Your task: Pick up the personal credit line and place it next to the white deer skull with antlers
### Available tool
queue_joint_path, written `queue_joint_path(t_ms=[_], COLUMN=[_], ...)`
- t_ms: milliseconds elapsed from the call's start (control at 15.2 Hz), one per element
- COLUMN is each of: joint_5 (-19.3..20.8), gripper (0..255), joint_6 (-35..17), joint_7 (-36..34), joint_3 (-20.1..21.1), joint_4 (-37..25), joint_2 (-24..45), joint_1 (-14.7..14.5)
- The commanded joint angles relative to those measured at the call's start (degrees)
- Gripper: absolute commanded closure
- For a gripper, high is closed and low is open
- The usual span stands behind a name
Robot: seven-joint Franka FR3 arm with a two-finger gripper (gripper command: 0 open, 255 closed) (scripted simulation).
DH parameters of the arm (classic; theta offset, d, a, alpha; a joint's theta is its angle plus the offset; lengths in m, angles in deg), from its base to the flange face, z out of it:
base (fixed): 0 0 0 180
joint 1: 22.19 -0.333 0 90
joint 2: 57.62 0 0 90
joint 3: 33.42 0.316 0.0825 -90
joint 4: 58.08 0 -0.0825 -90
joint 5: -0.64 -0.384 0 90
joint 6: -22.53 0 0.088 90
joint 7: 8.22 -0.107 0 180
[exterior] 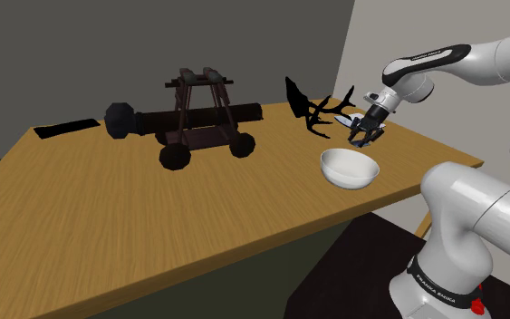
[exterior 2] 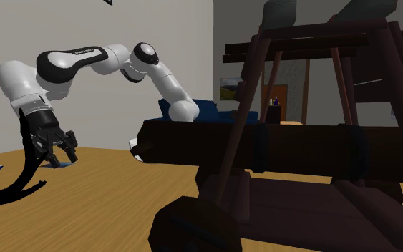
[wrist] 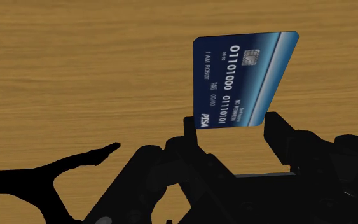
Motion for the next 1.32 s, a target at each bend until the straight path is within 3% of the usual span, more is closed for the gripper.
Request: queue_joint_path(t_ms=[0,66,132,462,726,1254], joint_5=[0.01,0.00,0.00,0.00,-0.39,-0.39], gripper=[255,255,0,0,0,0], joint_6=[-0.01,-0.01,-0.01,-0.01,7.19,7.19], joint_7=[0.00,0.00,0.00,0.00,0.28,0.28], joint_3=[-0.01,-0.01,-0.01,-0.01,0.40,0.40], joint_4=[0.00,0.00,0.00,0.00,-6.79,-6.79], joint_2=[-0.01,-0.01,-0.01,-0.01,0.45,0.45], joint_1=[-0.01,-0.01,-0.01,-0.01,0.41,0.41])
